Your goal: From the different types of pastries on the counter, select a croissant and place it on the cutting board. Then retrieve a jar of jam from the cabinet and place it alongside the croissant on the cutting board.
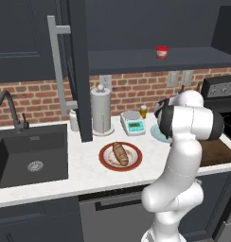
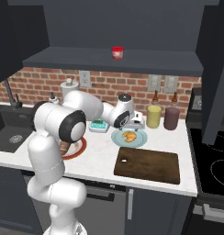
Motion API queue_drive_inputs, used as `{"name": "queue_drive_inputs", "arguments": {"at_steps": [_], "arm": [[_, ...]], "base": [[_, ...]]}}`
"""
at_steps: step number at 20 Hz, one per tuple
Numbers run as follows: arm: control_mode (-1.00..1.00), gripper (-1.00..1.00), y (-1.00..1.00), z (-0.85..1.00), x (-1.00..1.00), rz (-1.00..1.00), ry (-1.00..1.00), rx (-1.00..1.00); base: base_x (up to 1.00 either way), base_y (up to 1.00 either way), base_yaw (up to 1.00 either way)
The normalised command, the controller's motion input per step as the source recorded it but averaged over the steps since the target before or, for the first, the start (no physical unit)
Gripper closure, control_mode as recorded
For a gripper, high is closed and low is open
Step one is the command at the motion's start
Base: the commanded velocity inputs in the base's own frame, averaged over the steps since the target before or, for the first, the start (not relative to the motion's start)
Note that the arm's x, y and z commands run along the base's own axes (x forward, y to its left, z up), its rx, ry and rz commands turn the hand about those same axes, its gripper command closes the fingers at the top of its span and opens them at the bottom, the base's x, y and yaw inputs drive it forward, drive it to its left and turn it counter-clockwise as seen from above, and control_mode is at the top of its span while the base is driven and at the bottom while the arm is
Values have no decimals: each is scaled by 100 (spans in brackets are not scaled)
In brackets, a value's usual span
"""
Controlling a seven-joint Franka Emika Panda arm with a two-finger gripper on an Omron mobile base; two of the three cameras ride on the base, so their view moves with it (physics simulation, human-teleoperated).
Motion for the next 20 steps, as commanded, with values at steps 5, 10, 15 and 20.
{"name": "queue_drive_inputs", "arguments": {"at_steps": [5, 10, 15, 20], "arm": [[-100, -100, -9, -3, 4, -9, 0, 0], [-100, -100, -4, -4, 1, -2, 0, 1], [-100, -100, 0, -1, 0, 9, -9, 1], [-100, -100, -5, -7, 0, 13, -5, 0]], "base": [[0, 0, 0], [0, 0, 0], [0, 0, 0], [0, 0, 0]]}}
